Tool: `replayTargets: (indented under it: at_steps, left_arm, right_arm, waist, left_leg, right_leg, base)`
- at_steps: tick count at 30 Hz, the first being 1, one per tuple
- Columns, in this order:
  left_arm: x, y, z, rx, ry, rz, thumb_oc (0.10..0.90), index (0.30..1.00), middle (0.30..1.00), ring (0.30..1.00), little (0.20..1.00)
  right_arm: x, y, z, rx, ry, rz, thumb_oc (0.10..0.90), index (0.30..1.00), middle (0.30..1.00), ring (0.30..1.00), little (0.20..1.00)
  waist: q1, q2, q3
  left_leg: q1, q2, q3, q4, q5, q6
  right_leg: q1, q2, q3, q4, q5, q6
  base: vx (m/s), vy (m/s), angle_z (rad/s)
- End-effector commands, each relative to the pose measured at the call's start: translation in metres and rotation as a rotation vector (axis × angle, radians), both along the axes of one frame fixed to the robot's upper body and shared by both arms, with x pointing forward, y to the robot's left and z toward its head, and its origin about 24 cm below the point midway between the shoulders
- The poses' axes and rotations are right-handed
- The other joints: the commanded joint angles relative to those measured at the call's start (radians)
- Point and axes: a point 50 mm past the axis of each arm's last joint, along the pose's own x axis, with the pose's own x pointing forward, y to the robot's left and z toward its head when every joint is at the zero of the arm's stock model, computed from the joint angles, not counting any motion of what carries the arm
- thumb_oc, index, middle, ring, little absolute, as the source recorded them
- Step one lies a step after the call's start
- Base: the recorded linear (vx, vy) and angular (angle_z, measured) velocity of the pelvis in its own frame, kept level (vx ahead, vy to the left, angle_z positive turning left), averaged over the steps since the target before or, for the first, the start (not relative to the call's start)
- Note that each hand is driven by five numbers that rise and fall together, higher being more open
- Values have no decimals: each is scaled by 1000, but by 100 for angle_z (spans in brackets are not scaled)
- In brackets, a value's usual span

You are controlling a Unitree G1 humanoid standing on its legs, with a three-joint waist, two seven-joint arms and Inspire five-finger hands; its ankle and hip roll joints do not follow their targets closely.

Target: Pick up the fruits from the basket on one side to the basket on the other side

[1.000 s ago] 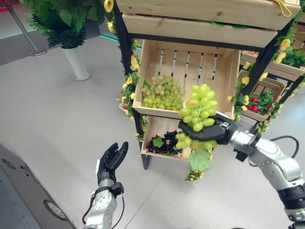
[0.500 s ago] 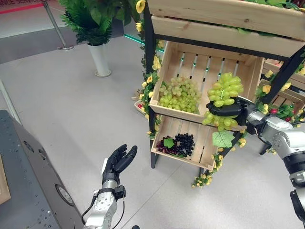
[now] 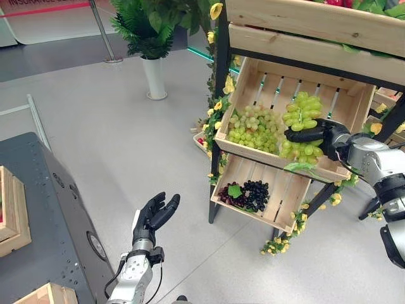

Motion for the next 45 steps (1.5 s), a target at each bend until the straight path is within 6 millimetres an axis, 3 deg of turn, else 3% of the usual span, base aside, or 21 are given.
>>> replayTargets:
  at_steps: [1, 3, 7, 12, 19, 24, 26, 34, 45]
  left_arm:
    - [34, -9, 40, 49, -223, -92, 800, 900, 900, 900, 900]
    - [34, -9, 39, 52, -222, -84, 800, 900, 900, 900, 900]
    - [34, -6, 40, 55, -225, -65, 800, 900, 900, 900, 900]
    - [33, -4, 40, 57, -222, -67, 800, 900, 900, 900, 900]
    - [35, -2, 42, 56, -229, -73, 800, 900, 900, 900, 900]
    - [38, -2, 44, 52, -234, -78, 800, 900, 900, 900, 900]
    - [40, -3, 45, 49, -235, -80, 800, 900, 900, 900, 900]
    - [45, -6, 46, 47, -235, -90, 800, 900, 900, 900, 900]
    - [41, -8, 43, 41, -235, -96, 800, 900, 900, 900, 900]
  right_arm:
    - [10, -5, 120, -221, -319, -128, 400, 300, 300, 300, 300]
    - [10, -8, 124, -244, -313, -150, 400, 300, 300, 300, 300]
    - [2, -27, 152, -592, -331, -267, 400, 300, 300, 300, 300]
    - [-6, -37, 172, -861, -330, -307, 400, 300, 300, 300, 300]
    - [-8, -42, 173, -1014, -322, -311, 400, 300, 300, 300, 300]
    - [-2, -41, 153, -1017, -283, -268, 400, 300, 300, 300, 300]
    - [2, -41, 137, -948, -233, -232, 800, 900, 900, 900, 900]
    - [8, -40, 113, -714, -252, -209, 800, 900, 900, 900, 900]
    - [8, -34, 118, -761, -285, -161, 800, 900, 900, 900, 900]
  waist:
    - [20, -59, -39]
    - [21, -60, -38]
    - [24, -64, -41]
    - [32, -66, -43]
    - [41, -63, -43]
    - [48, -58, -40]
    - [53, -56, -38]
    - [61, -50, -31]
    - [57, -50, -31]
  left_leg:
    - [35, -61, -11, 2, -129, 40]
    - [34, -62, -13, 2, -128, 40]
    - [28, -63, -13, 2, -123, 40]
    - [24, -65, -16, 2, -120, 41]
    - [19, -71, -28, 2, -121, 45]
    - [14, -72, -32, 2, -121, 47]
    - [12, -72, -33, 2, -121, 48]
    - [16, -71, -35, 2, -121, 48]
    - [22, -71, -26, 2, -122, 48]
  right_leg:
    - [43, -10, -2, 9, -58, -69]
    - [42, -9, -2, 9, -58, -68]
    - [39, -8, -4, 9, -56, -65]
    - [40, -9, -10, 9, -55, -61]
    - [40, -10, -18, 9, -56, -58]
    - [37, -14, -23, 9, -58, -57]
    - [37, -15, -27, 9, -58, -56]
    - [42, -16, -32, 9, -59, -60]
    - [42, -15, -30, 9, -58, -61]
  base:
    - [0, 0, 0]
    - [-16, 7, 4]
    - [-31, 9, 8]
    - [-5, 1, 1]
    - [0, 0, 0]
    - [-6, 3, 0]
    - [-16, 8, 1]
    - [0, 0, 0]
    - [0, 0, 0]
